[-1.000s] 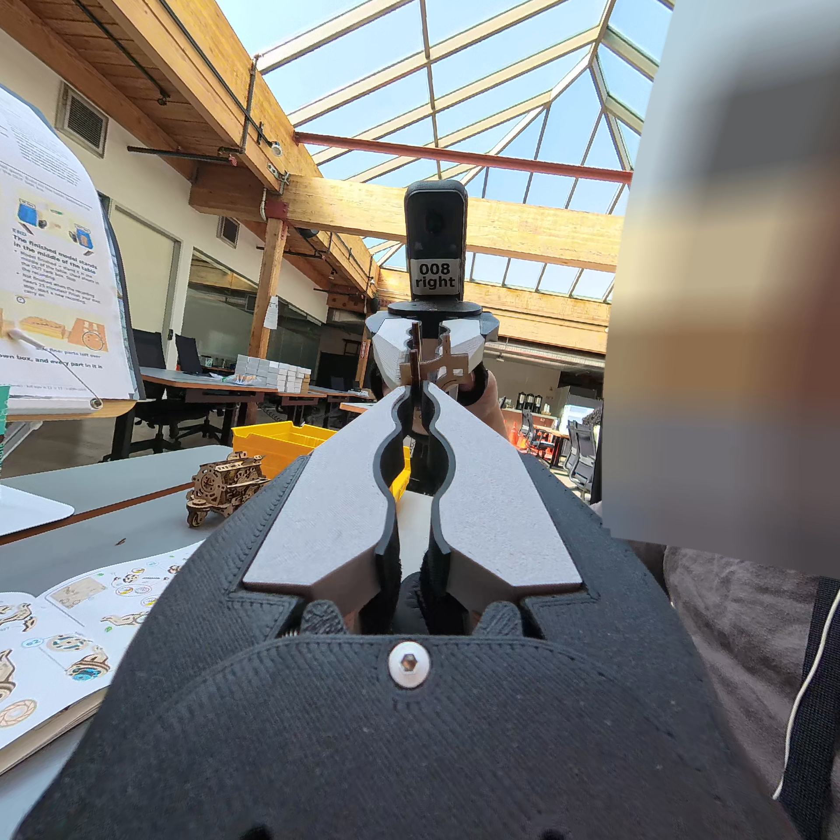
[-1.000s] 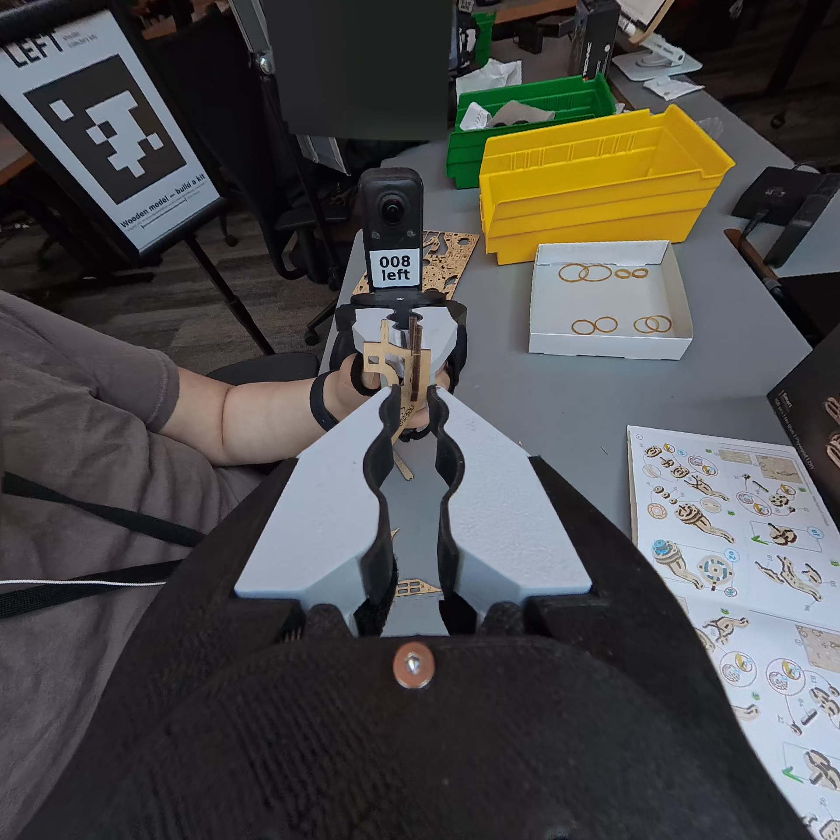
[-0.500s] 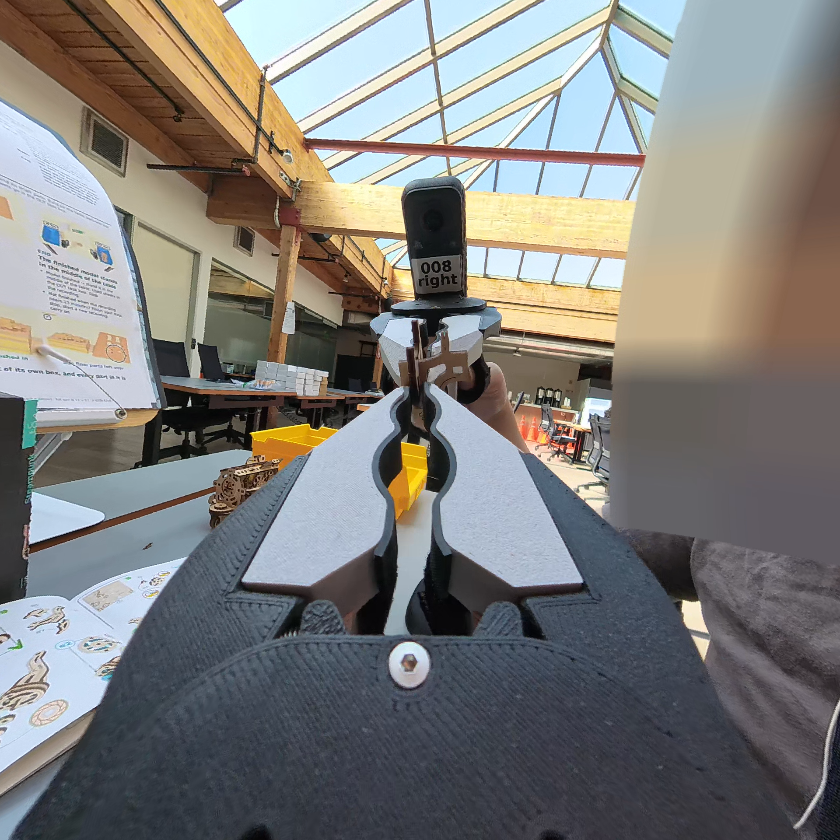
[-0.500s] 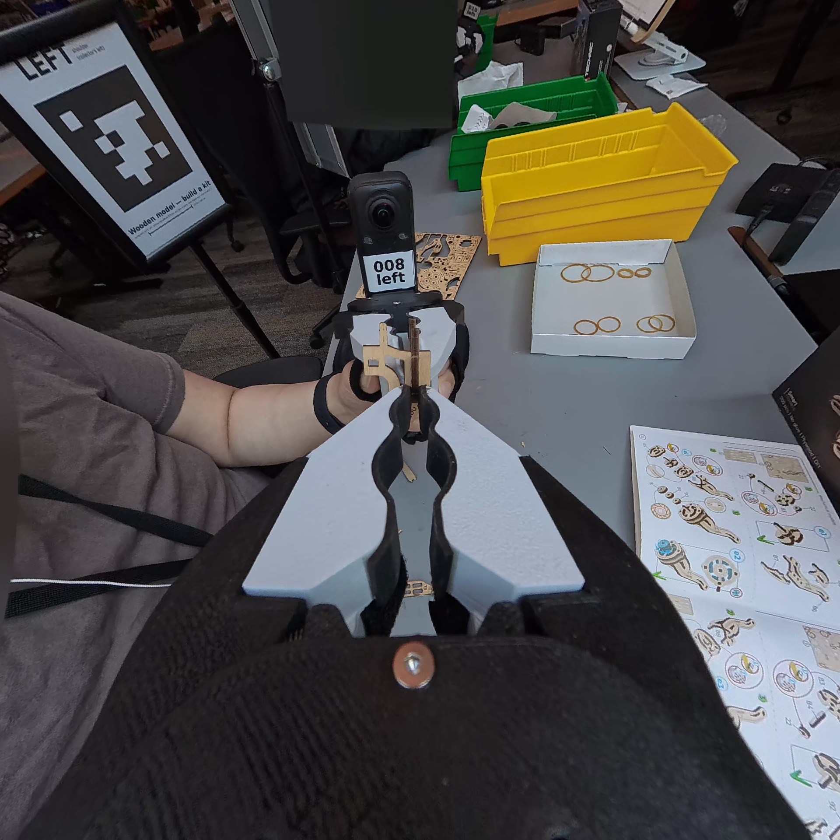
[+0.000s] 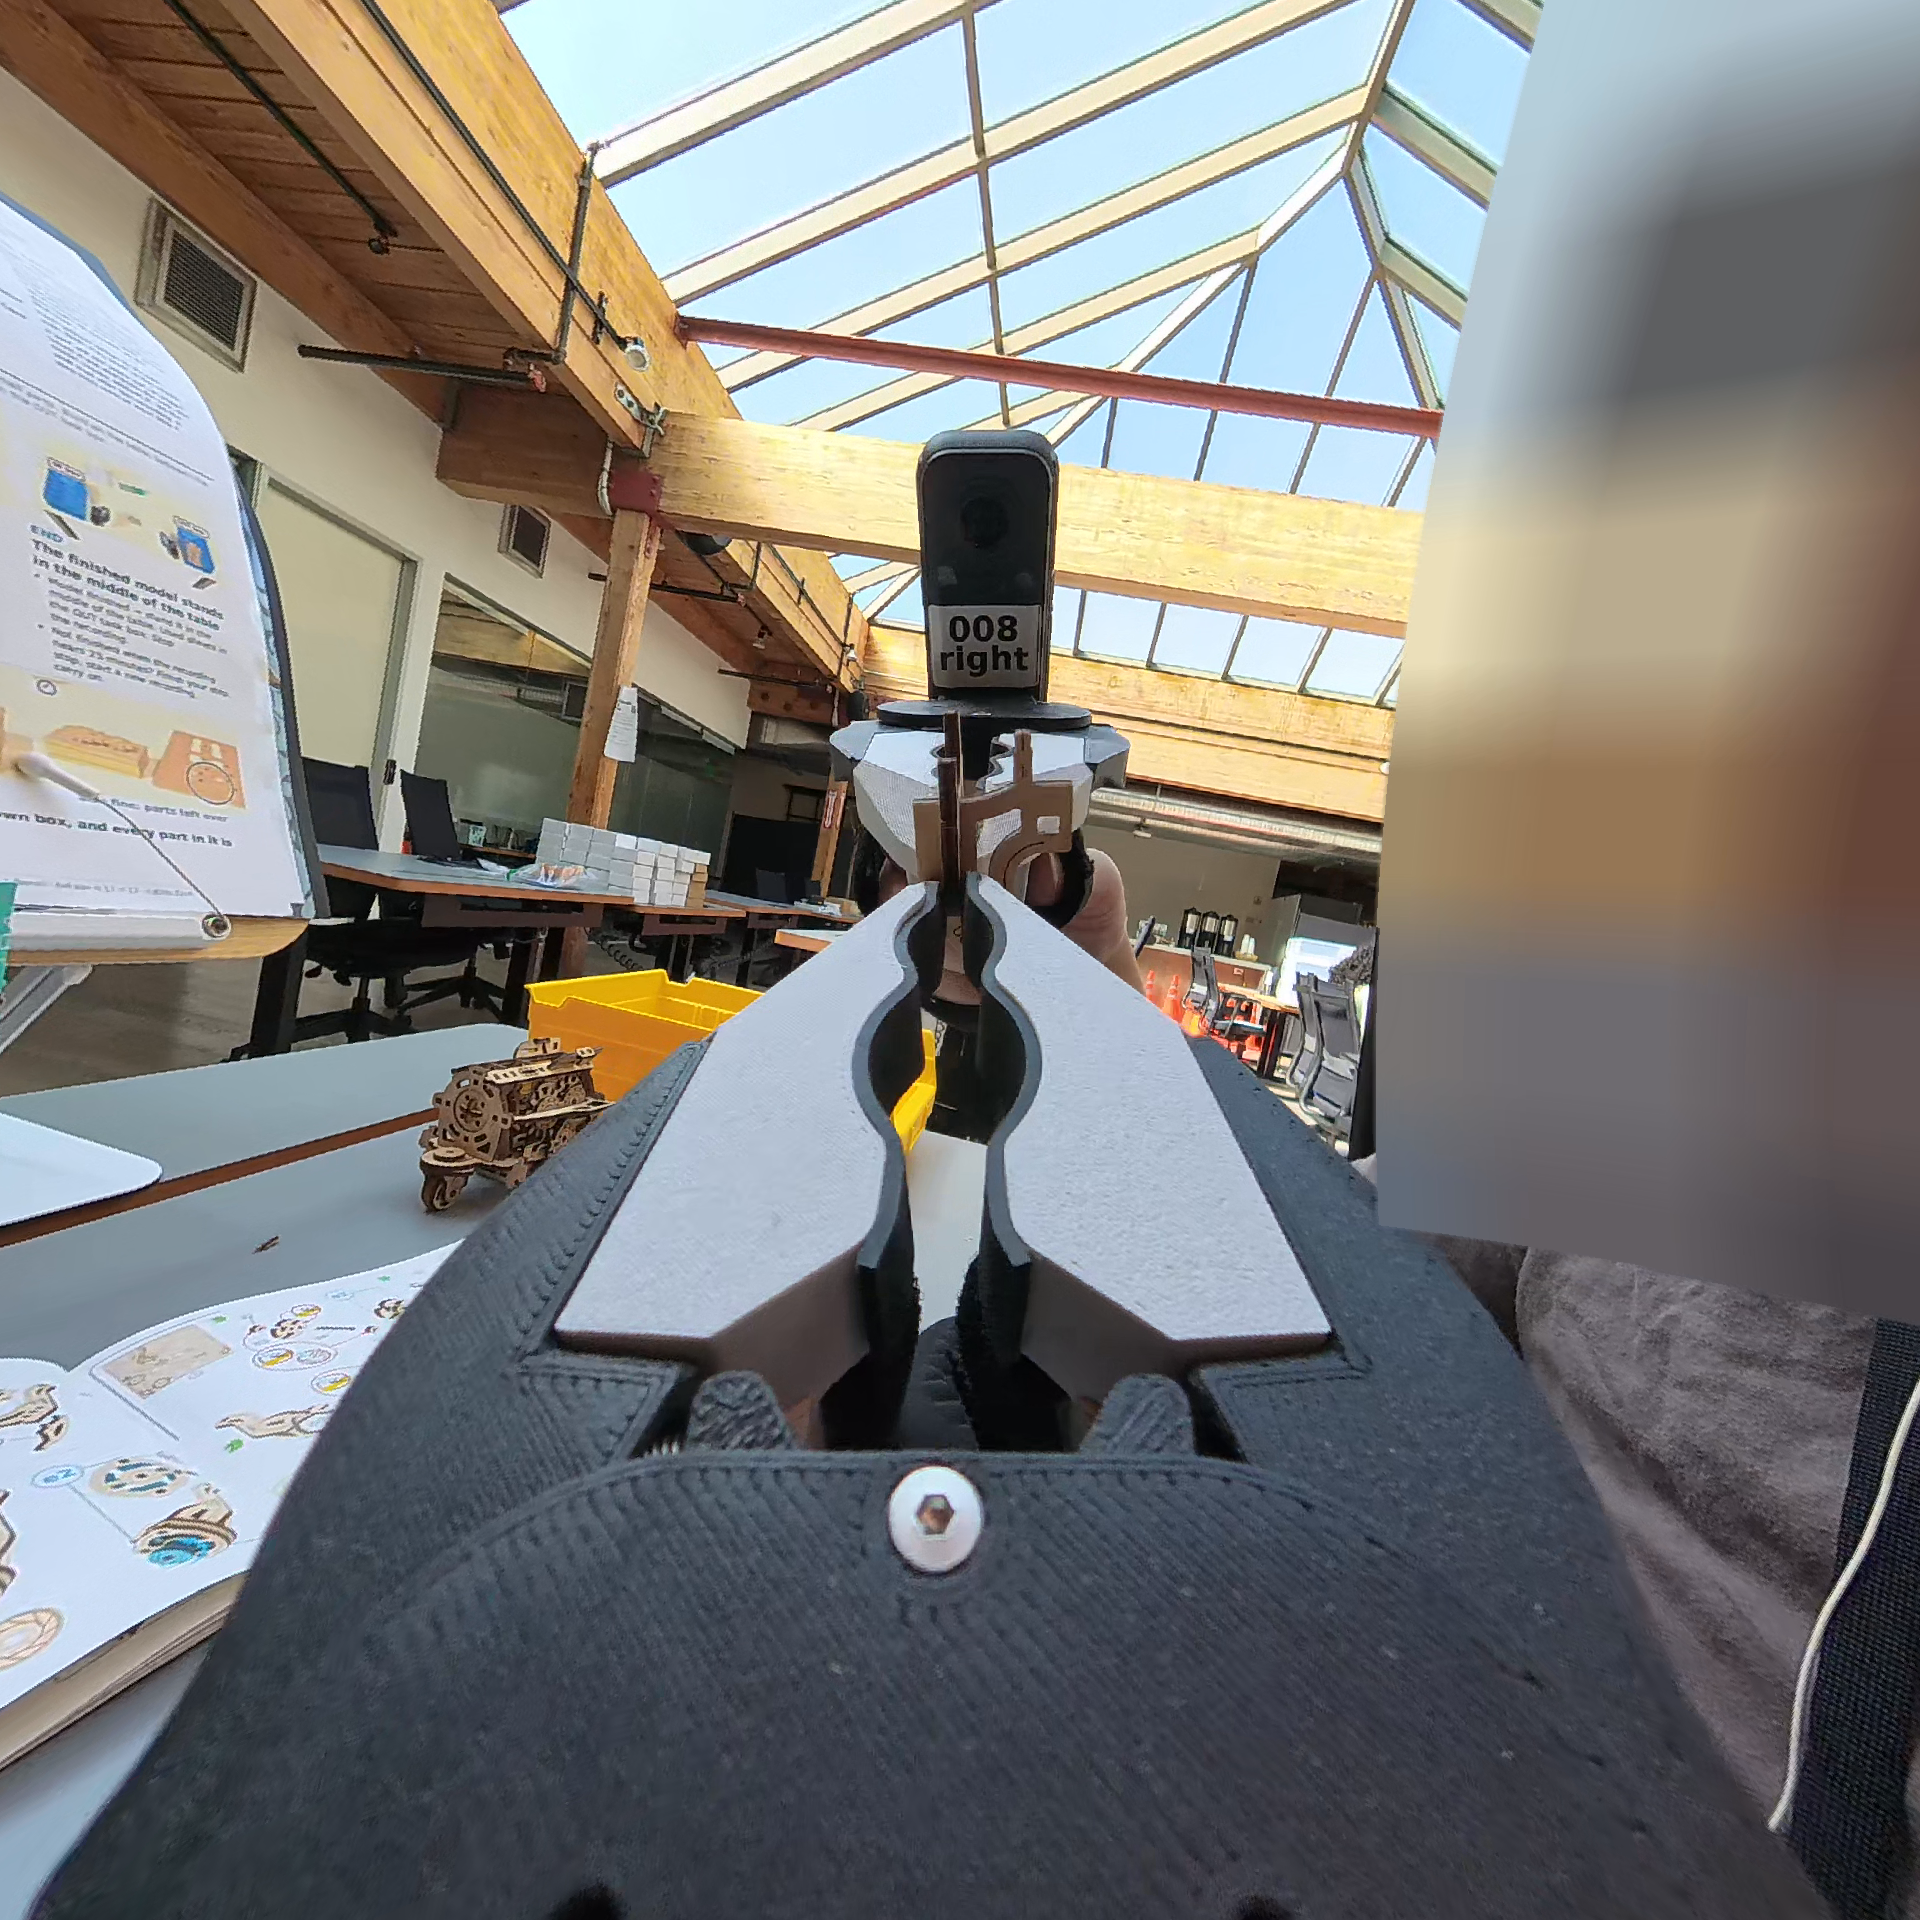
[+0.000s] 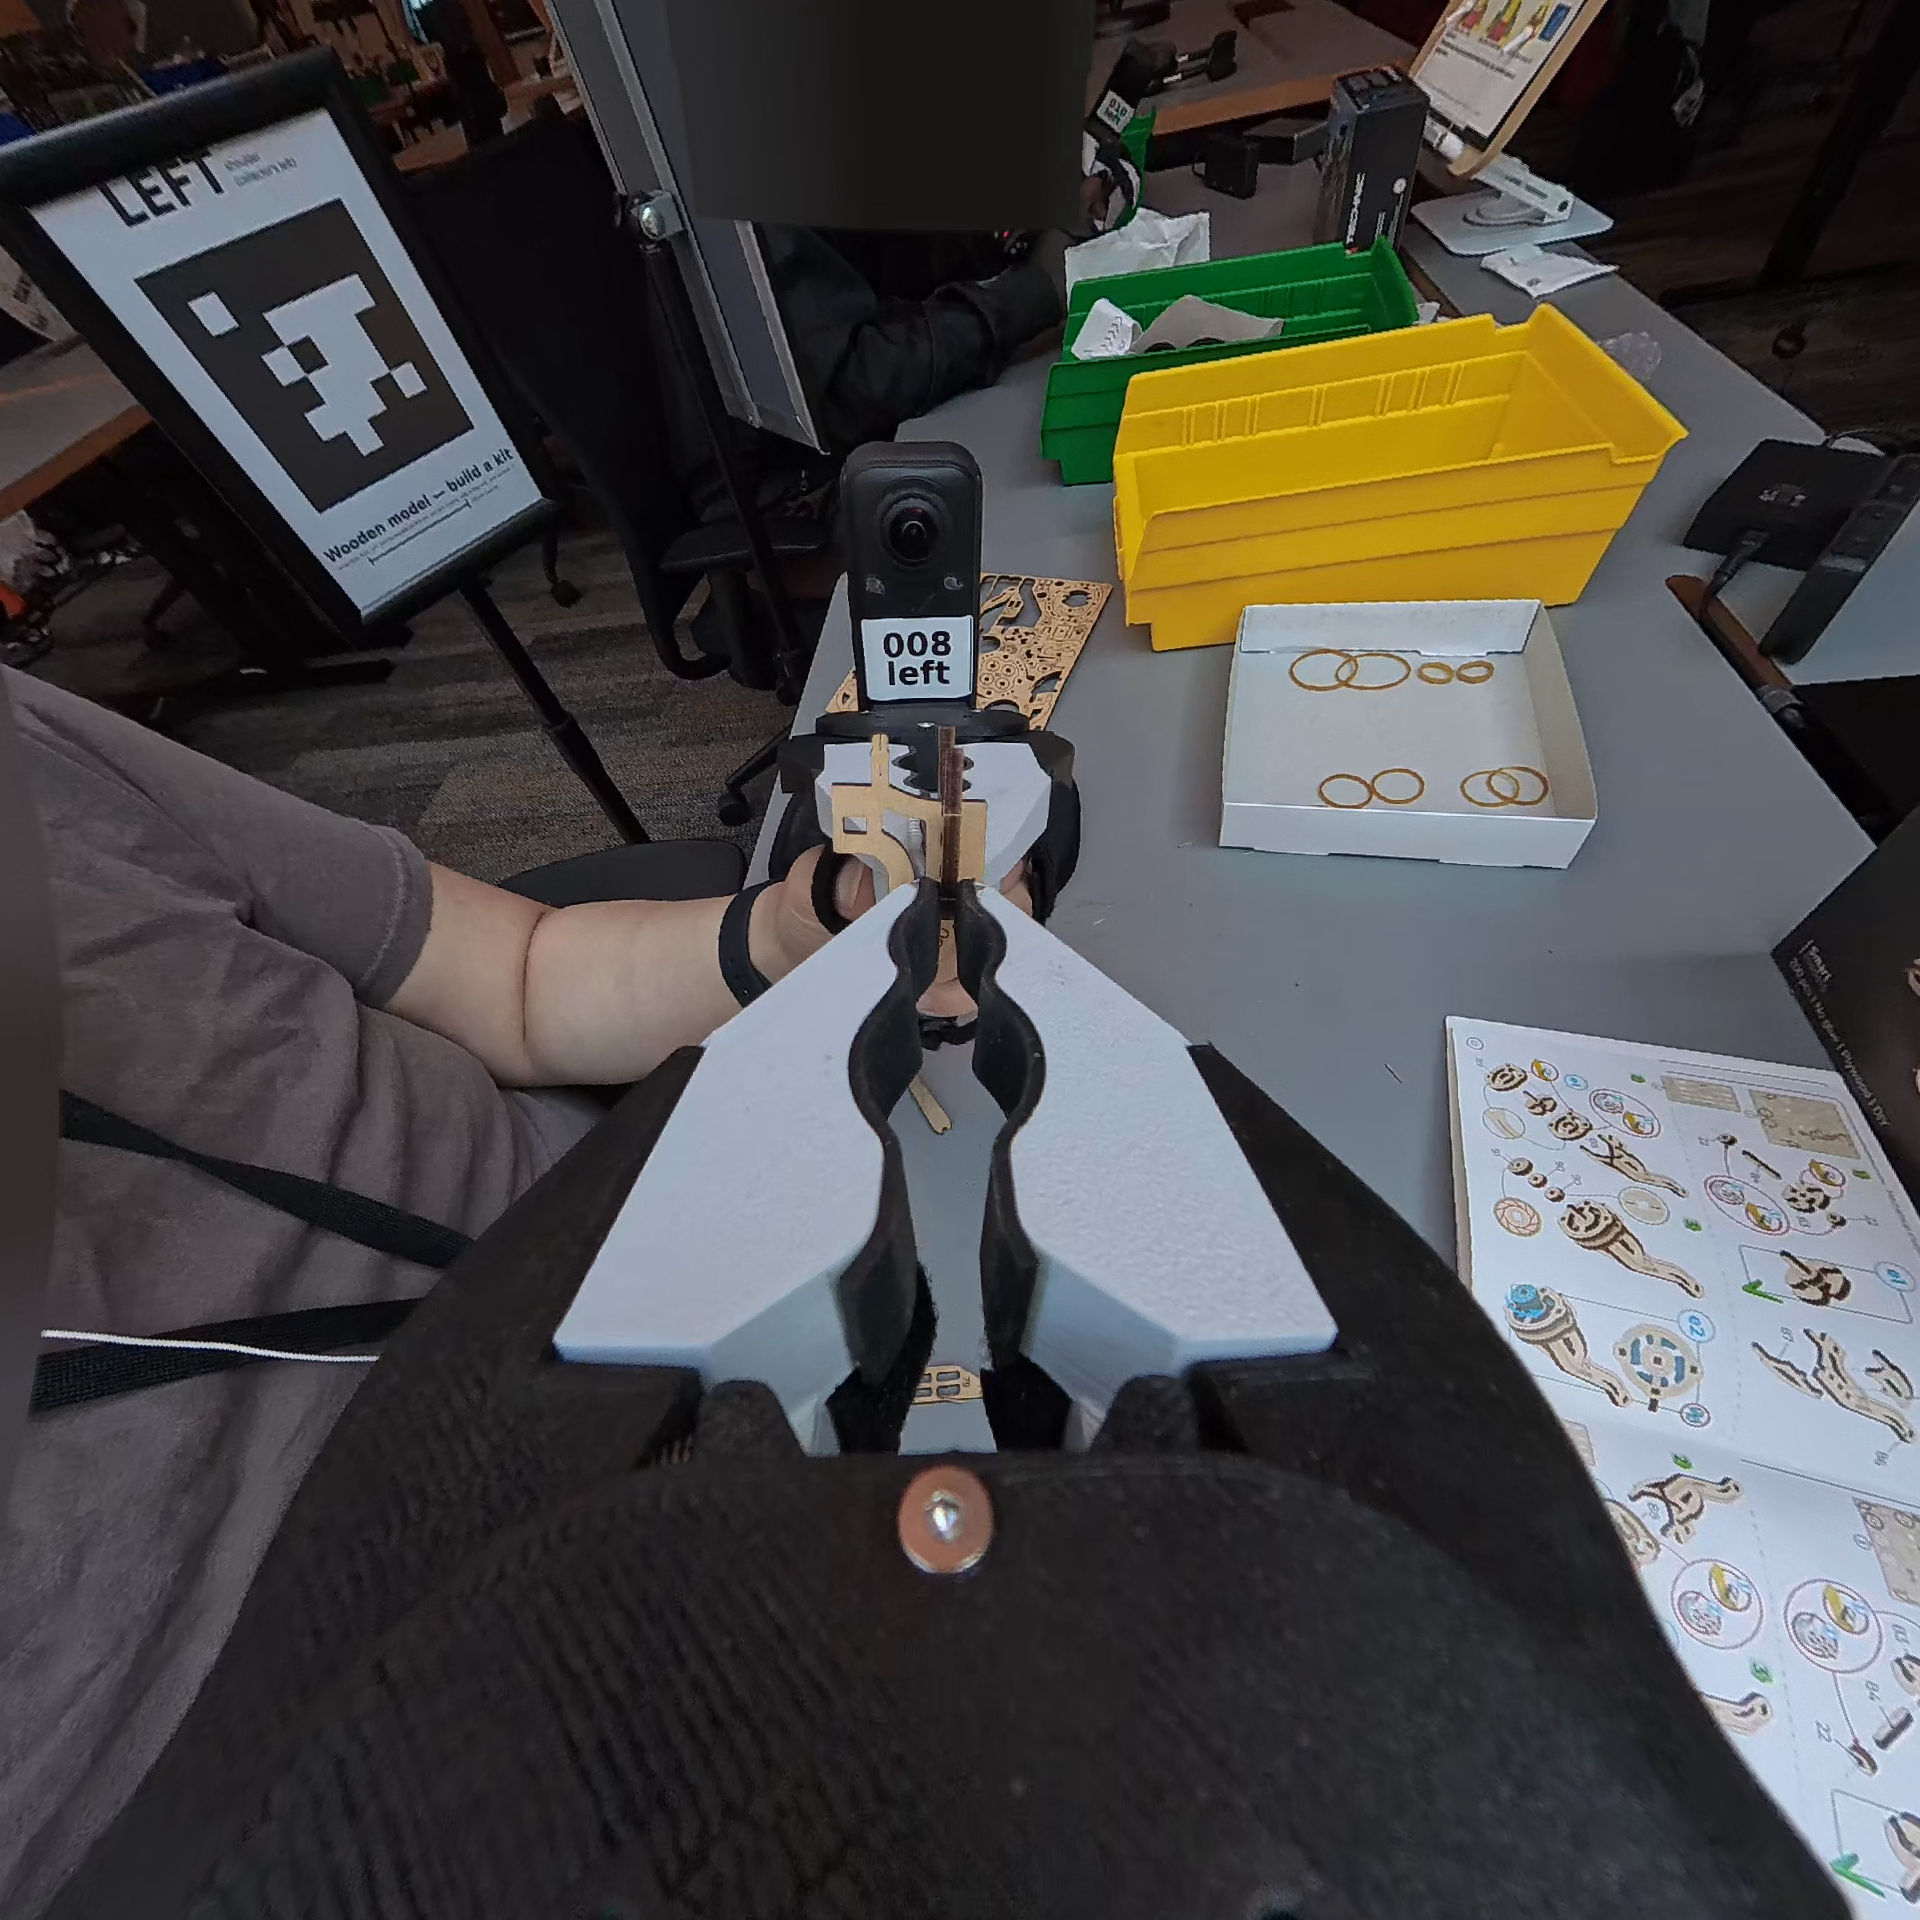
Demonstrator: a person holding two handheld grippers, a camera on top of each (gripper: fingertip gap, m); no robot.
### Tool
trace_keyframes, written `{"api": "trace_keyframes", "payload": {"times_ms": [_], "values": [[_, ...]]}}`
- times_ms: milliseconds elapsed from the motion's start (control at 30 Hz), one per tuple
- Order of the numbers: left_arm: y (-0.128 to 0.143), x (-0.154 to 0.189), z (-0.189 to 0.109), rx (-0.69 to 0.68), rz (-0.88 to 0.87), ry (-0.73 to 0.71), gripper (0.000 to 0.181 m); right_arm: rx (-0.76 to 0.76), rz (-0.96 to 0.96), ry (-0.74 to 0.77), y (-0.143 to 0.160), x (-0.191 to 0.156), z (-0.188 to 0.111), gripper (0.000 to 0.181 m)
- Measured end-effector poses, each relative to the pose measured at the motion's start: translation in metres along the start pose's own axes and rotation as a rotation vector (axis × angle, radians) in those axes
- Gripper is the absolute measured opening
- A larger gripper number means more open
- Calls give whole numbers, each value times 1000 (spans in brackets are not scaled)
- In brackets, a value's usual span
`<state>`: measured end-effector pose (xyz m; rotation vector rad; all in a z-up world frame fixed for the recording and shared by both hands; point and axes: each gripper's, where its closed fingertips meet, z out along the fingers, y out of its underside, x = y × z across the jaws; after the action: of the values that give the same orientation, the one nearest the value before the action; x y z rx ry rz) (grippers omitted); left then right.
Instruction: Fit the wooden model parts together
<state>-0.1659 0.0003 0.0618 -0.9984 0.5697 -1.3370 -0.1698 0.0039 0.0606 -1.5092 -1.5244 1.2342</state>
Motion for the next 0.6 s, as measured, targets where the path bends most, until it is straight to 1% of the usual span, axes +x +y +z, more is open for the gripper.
{"api": "trace_keyframes", "payload": {"times_ms": [100,600], "values": [[-2,0,-1,7,16,-8,0,15,11,-13,-2,-1,2,1],[-6,-1,-5,21,74,-48,0,33,-11,24,-5,-1,7,2]]}}
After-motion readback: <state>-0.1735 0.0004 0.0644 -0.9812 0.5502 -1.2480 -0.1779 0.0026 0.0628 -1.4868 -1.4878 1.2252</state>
